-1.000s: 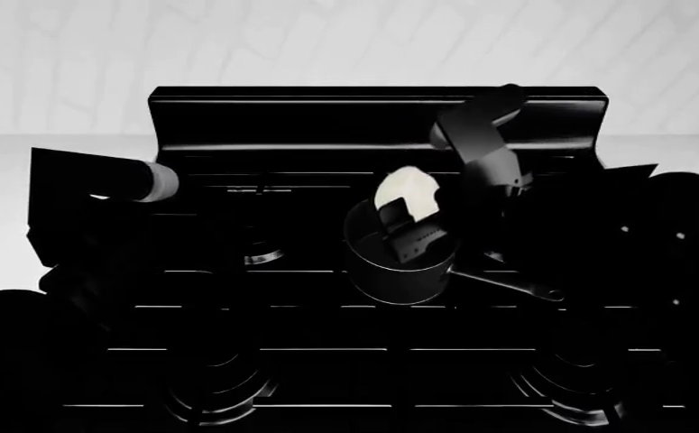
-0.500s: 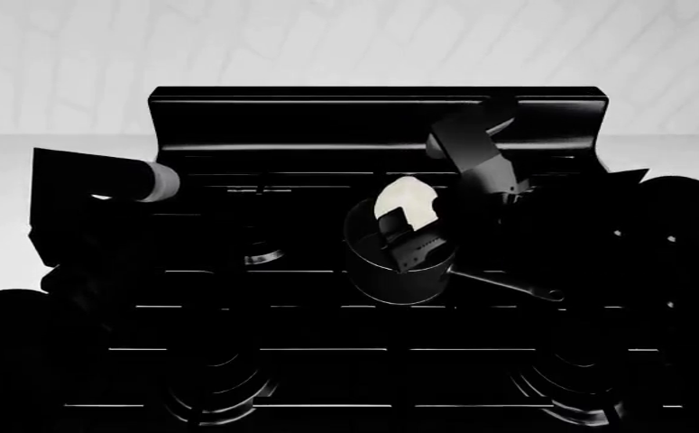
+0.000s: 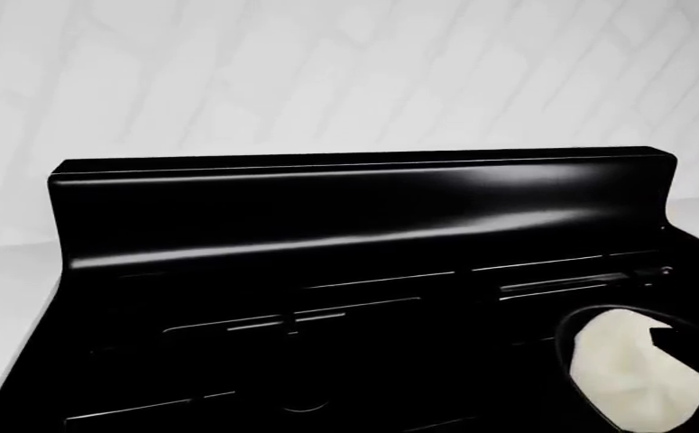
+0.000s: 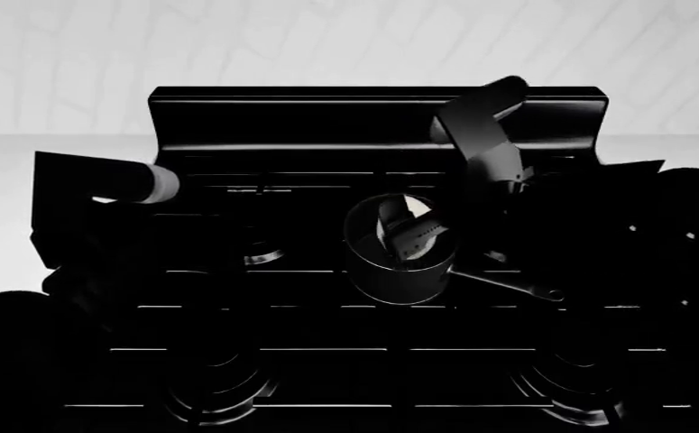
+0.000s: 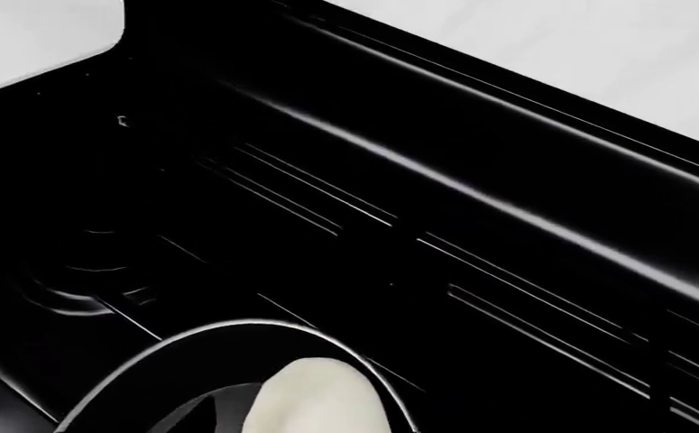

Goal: Frozen meat rests on a plate on the counter. Retrieve the meat and place it in a pot on a burner. Then turn the burner on.

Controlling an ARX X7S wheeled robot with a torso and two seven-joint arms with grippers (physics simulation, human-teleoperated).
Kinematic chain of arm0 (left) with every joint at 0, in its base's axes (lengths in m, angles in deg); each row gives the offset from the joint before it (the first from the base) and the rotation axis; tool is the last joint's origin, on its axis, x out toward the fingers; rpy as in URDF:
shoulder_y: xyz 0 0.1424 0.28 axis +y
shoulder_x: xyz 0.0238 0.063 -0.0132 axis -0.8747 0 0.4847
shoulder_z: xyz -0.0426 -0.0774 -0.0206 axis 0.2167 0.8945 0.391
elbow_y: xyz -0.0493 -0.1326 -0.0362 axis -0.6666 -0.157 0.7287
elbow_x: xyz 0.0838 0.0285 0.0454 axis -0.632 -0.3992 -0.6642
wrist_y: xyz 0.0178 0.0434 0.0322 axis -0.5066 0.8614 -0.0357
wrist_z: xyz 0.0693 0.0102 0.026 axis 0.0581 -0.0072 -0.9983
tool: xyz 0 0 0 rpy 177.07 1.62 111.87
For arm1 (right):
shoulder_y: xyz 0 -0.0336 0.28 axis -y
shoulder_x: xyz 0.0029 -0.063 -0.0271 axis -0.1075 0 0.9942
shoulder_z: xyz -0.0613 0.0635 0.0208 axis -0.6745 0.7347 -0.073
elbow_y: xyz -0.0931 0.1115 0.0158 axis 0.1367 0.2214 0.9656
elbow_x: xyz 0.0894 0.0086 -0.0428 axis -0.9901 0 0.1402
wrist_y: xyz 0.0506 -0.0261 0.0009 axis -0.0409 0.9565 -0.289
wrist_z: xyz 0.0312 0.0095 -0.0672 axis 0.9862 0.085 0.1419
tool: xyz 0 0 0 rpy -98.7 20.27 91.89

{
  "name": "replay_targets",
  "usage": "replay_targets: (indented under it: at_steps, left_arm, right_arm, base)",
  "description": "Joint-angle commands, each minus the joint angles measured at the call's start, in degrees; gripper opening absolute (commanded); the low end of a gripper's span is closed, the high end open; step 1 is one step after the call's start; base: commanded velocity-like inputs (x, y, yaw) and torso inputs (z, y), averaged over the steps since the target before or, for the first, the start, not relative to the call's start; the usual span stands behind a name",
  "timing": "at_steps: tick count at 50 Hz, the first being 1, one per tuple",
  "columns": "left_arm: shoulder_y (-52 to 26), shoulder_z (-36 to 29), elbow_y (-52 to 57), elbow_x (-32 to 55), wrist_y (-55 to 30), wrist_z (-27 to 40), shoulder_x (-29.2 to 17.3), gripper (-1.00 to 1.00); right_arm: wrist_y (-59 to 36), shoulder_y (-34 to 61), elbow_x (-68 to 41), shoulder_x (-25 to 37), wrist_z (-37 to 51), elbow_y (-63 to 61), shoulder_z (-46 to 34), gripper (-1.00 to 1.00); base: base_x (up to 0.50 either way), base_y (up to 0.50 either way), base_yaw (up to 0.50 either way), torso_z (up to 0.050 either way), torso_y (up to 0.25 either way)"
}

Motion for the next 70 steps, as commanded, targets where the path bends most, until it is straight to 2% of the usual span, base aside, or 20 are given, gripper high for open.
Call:
replay_targets:
  at_steps: [1, 33, 45, 70]
  left_arm:
    - [0.3, 0.0, 0.2, 0.3, 0.3, 0.1, -0.3, 1.00]
    - [2.1, 1.4, 5.4, 3.6, 0.6, 2.2, -2.1, 1.00]
    - [3.3, 2.7, 7.0, 5.1, 1.3, 3.3, -2.9, 1.00]
    - [3.3, 1.9, 6.7, 4.6, 1.8, 3.3, -2.9, 1.00]
  right_arm:
    - [0.0, 1.4, -2.0, 1.3, 1.8, -4.2, 2.3, 1.00]
    - [-1.7, -4.7, -23.7, 7.9, 28.1, -22.2, 11.0, 1.00]
    - [2.0, -8.2, -23.0, 9.6, 27.2, -26.0, 13.8, 1.00]
    - [3.8, -9.2, -22.1, 10.2, 26.4, -26.9, 14.5, 1.00]
  base:
    - [0.00, 0.00, 0.00, 0.000, 0.000]
    - [0.00, 0.00, 0.00, 0.000, 0.000]
    - [-0.02, 0.00, 0.00, 0.000, 0.000]
    - [-0.50, 0.00, 0.00, 0.000, 0.000]
